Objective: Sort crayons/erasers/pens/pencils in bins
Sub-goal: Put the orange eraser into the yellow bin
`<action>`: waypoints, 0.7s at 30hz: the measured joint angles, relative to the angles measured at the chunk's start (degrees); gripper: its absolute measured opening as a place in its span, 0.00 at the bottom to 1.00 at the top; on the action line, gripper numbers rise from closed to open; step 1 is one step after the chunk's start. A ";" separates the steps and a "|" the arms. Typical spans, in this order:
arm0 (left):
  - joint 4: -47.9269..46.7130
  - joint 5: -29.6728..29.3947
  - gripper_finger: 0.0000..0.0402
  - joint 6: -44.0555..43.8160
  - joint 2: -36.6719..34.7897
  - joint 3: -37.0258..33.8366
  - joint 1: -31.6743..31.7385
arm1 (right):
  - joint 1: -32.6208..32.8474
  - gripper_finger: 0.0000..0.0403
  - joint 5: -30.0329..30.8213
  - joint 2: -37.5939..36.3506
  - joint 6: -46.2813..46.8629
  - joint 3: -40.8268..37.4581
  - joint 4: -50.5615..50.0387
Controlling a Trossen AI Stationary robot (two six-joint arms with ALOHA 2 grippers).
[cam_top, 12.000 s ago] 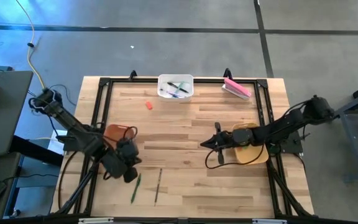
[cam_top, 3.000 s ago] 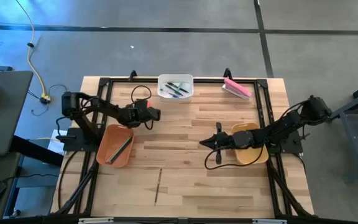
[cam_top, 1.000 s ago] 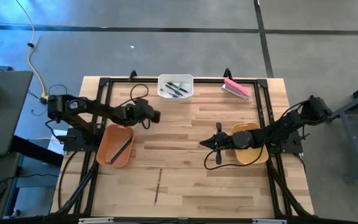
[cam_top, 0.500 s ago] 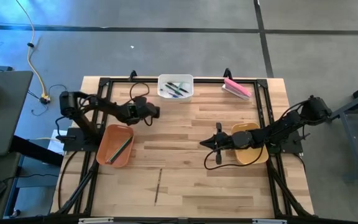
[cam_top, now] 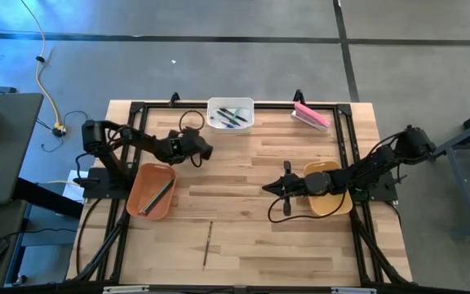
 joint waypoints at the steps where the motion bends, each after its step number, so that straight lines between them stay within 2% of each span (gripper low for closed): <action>1: -0.11 -0.04 0.15 1.63 -0.01 0.00 -0.47 | 0.00 0.00 0.00 0.00 0.00 0.00 0.00; 8: -0.38 -0.73 0.11 12.66 -0.01 -0.07 -5.63 | 0.00 0.00 0.00 0.00 0.15 0.00 -0.68; 16: 5.47 1.63 0.11 17.78 0.18 -0.28 -15.67 | -0.28 0.00 0.00 0.02 3.27 0.00 -1.77; 18: 8.86 3.42 0.11 19.53 0.34 -0.33 -18.27 | -0.92 0.00 -0.14 0.02 5.05 0.00 -1.76; 21: 14.37 9.16 0.11 21.70 0.51 -0.35 -21.97 | -2.43 0.00 -0.17 0.10 8.52 0.00 -1.77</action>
